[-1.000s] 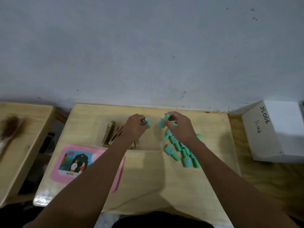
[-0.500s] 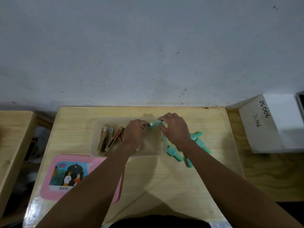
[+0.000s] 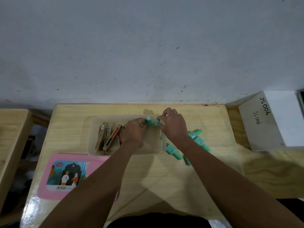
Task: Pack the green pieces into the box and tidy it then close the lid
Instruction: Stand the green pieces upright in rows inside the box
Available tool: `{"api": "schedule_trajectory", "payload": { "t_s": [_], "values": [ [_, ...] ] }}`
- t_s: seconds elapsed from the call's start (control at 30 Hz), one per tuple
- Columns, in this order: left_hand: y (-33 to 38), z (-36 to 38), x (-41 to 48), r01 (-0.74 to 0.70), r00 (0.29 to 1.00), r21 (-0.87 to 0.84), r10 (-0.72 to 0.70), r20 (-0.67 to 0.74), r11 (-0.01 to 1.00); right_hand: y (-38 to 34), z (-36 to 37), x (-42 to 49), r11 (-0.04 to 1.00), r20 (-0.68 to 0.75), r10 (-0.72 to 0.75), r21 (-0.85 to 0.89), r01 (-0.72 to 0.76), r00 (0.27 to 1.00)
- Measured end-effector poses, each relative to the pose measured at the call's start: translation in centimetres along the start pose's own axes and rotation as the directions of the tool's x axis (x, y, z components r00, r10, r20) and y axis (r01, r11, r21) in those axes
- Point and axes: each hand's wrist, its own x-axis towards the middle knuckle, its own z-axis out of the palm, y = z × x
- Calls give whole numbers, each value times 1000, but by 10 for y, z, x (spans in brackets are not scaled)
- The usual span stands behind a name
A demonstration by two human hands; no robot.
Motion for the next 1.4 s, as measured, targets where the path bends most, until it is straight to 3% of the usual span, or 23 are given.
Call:
{"api": "schedule_trajectory", "payload": {
  "t_s": [0.23,0.73,1.17,1.4],
  "values": [
    [-10,1,1,-48,997,23,50,-55,999,1,-3,1,994,-21,30,107,-28,999],
    [-2,-3,-4,-202,970,-3,200,-139,979,2,-1,2,994,-50,42,105,-37,998],
    [4,-6,-3,-179,978,24,180,-102,984,10,-4,-10,990,-131,51,138,-33,990],
    [9,-7,-4,-99,992,-65,93,-86,993,13,-6,-20,968,-24,124,225,-115,992]
  ]
}}
